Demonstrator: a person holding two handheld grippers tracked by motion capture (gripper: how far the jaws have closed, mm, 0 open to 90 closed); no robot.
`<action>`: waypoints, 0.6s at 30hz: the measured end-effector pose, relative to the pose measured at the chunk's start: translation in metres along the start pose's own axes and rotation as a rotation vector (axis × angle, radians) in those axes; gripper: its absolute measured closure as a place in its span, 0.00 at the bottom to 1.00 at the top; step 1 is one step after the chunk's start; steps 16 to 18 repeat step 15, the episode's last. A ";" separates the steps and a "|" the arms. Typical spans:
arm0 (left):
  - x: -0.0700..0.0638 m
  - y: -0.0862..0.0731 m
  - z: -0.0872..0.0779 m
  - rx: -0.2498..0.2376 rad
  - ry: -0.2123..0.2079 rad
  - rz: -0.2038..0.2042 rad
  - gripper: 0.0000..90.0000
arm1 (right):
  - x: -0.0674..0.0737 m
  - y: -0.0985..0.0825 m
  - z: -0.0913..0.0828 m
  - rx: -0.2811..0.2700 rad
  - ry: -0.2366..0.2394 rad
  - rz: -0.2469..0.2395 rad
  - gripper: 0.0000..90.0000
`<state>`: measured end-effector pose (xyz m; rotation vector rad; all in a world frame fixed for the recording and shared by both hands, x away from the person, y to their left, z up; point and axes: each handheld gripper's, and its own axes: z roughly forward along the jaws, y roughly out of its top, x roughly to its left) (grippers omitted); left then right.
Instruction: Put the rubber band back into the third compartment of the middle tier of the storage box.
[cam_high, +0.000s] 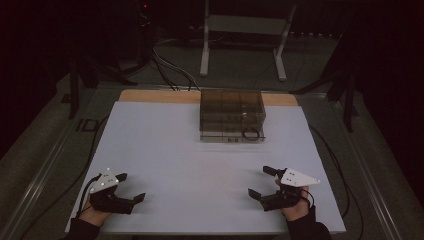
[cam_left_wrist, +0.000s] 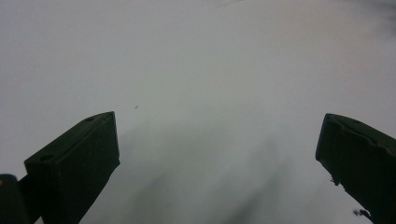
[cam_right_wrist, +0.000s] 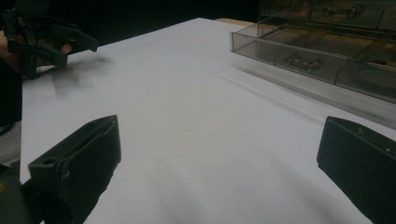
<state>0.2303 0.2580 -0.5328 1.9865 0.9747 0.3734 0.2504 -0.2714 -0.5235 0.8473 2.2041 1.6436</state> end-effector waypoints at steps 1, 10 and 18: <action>0.000 -0.001 0.000 0.001 0.002 0.001 0.00 | 0.000 0.000 0.000 0.003 0.001 -0.003 0.00; -0.001 0.000 0.000 -0.011 -0.015 0.002 0.00 | 0.000 0.000 0.000 0.004 0.004 -0.004 0.00; -0.001 0.001 0.000 -0.016 -0.015 -0.001 0.00 | 0.001 0.000 0.001 0.008 0.004 -0.009 0.00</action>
